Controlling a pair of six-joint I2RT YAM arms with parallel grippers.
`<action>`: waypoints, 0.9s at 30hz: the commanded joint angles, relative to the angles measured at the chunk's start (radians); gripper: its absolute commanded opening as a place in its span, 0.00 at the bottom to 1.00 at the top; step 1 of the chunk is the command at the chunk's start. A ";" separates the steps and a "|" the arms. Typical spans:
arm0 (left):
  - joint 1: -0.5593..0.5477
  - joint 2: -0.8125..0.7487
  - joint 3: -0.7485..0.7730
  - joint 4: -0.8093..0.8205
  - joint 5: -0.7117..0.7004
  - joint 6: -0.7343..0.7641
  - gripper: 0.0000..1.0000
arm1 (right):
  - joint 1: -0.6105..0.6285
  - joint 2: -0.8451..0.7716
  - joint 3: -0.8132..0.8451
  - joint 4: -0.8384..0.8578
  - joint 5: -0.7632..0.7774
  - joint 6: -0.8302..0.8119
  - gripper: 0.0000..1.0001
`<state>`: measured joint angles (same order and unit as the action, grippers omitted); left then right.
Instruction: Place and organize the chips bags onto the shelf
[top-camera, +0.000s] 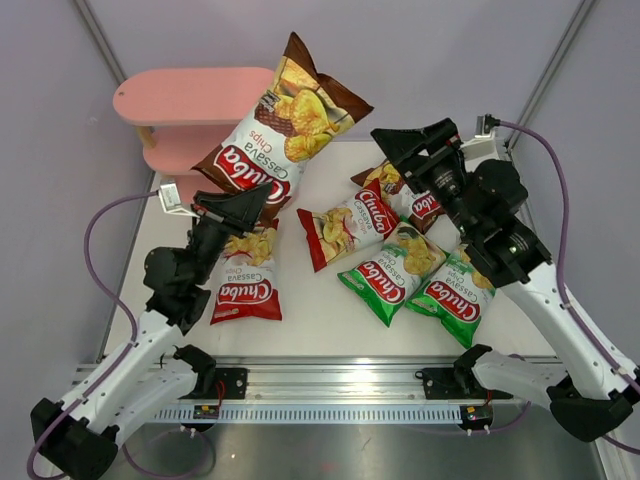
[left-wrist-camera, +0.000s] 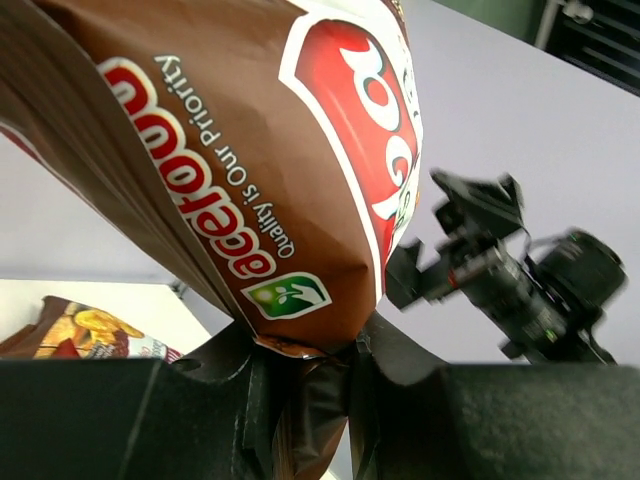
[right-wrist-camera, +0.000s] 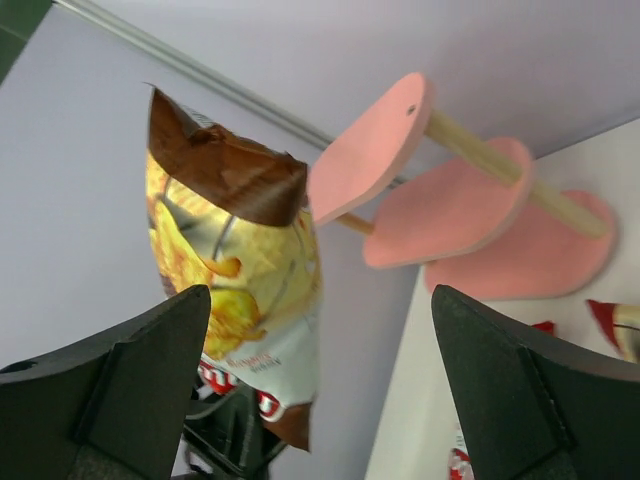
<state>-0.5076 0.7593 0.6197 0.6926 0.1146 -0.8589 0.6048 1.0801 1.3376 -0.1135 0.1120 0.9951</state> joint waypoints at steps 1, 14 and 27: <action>0.017 -0.003 0.176 -0.113 -0.159 0.034 0.00 | -0.007 -0.087 0.063 -0.139 0.126 -0.156 0.99; 0.593 0.371 0.816 -0.853 0.005 -0.173 0.01 | -0.005 -0.247 0.031 -0.311 0.204 -0.280 0.99; 0.827 0.644 1.035 -0.938 0.154 -0.232 0.02 | -0.007 -0.353 -0.009 -0.359 0.264 -0.303 0.99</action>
<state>0.3084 1.3743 1.5711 -0.3012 0.1890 -1.0615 0.6010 0.7380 1.3418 -0.4625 0.3279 0.7139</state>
